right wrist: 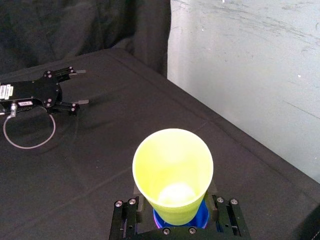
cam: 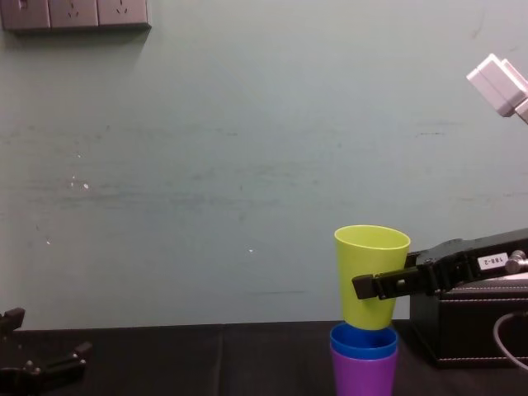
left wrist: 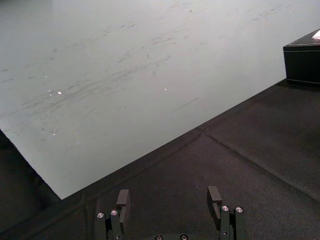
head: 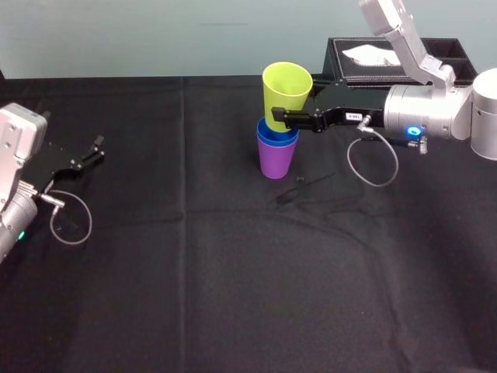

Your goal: Stack the three plastic cups sequentially using one hand.

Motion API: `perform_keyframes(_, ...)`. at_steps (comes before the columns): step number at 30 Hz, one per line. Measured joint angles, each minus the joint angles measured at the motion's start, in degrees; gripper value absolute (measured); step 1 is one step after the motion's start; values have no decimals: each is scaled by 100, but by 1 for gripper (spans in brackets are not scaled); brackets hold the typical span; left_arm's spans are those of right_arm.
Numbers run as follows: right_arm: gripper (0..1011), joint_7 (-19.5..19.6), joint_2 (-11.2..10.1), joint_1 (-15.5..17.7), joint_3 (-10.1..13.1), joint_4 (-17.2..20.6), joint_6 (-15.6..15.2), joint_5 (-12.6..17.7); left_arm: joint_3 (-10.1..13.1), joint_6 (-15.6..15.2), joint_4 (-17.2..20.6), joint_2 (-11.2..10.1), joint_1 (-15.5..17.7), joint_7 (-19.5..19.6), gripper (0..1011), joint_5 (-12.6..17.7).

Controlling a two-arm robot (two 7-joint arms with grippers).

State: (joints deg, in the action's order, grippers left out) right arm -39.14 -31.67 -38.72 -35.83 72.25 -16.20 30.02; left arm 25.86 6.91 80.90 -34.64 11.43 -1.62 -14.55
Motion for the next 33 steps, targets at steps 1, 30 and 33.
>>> perform_keyframes(1, 711, 0, 4, -5, 3, -12, 3, -10, 0, 0, 0, 0, 0, 0, 1010, 0)
perform_keyframes(30, 711, -75, 161, -129, -16, -333, 80, -157, 0, 0, 0, 0, 0, 0, 1010, 0)
perform_keyframes(33, 711, -98, 184, -140, -19, -380, 94, -169, 0, 0, 0, 0, 0, 0, 1010, 0)
